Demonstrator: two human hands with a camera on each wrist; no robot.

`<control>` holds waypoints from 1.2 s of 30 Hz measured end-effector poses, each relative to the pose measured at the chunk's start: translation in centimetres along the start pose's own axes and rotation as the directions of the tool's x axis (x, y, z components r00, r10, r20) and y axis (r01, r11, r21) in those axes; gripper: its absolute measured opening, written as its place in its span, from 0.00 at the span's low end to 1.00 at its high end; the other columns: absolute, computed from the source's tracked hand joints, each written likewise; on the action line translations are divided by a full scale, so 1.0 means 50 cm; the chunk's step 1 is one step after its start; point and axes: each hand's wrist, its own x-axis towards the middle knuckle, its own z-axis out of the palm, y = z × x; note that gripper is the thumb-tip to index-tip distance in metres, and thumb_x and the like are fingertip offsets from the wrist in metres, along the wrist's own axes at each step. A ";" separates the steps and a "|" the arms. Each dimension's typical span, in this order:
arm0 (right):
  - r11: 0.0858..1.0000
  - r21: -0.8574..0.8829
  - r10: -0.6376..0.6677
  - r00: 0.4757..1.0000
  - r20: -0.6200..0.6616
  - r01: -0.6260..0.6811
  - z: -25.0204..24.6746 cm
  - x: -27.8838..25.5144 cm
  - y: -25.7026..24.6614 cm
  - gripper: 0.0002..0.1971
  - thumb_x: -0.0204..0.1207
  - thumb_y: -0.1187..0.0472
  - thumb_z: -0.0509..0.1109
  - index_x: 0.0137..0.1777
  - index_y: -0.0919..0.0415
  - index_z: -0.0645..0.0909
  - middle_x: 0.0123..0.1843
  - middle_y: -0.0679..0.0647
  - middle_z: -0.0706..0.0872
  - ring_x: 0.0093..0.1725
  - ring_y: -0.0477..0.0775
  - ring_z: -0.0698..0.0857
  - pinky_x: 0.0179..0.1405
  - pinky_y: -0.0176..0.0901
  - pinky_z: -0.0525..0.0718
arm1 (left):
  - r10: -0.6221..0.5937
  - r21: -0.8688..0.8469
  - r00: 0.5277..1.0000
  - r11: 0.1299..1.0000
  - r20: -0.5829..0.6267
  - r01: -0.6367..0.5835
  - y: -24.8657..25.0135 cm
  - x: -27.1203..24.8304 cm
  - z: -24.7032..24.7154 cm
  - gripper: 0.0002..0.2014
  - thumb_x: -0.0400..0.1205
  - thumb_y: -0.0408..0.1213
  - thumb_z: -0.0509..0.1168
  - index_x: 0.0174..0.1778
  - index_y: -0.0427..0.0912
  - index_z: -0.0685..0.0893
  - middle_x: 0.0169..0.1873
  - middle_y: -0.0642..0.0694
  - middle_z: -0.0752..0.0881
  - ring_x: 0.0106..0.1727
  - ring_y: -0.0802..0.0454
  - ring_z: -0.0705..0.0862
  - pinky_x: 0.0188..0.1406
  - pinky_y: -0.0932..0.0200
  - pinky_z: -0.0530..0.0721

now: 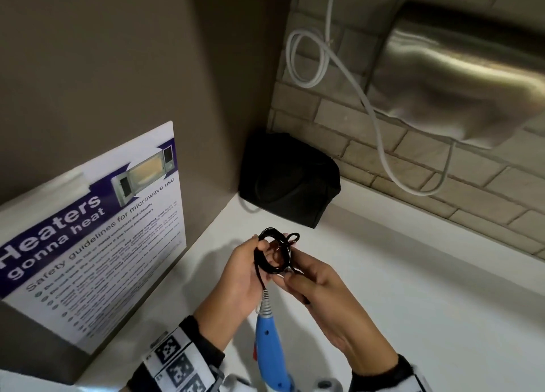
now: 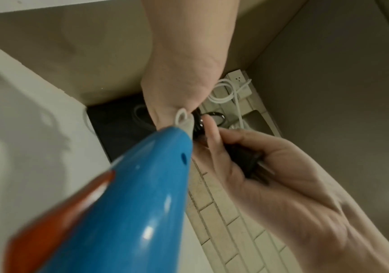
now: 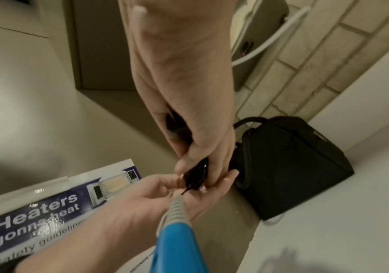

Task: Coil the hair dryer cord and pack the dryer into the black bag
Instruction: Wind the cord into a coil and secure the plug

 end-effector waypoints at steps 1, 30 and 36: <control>1.000 -0.015 -0.007 1.000 0.007 0.007 -0.002 -0.008 0.001 0.22 0.80 0.76 0.59 0.67 0.55 0.80 0.63 0.48 0.88 0.66 0.45 0.83 0.68 0.37 0.79 | -0.011 -0.044 1.000 0.999 0.023 0.012 0.002 -0.003 0.000 0.19 0.87 0.40 0.50 0.29 0.44 0.69 0.52 0.31 0.89 0.54 0.44 0.89 0.53 0.53 0.80; 0.848 -0.528 -0.127 0.982 -0.140 0.035 0.022 -0.067 -0.008 0.13 0.85 0.54 0.58 0.53 0.44 0.86 0.19 0.35 0.76 0.19 0.40 0.69 0.18 0.25 0.66 | 0.248 -0.046 0.965 0.966 -0.088 -0.253 0.019 -0.029 0.023 0.17 0.80 0.47 0.64 0.55 0.37 0.82 0.46 0.40 0.92 0.48 0.43 0.91 0.46 0.56 0.89; 0.852 -0.522 -0.116 0.984 -0.137 0.028 0.024 -0.090 0.012 0.14 0.85 0.57 0.59 0.52 0.46 0.86 0.14 0.37 0.72 0.16 0.39 0.69 0.23 0.25 0.65 | 0.172 -0.206 0.982 0.961 -0.083 -0.186 0.044 -0.026 0.001 0.16 0.80 0.43 0.66 0.52 0.32 0.83 0.48 0.37 0.91 0.46 0.46 0.92 0.41 0.57 0.90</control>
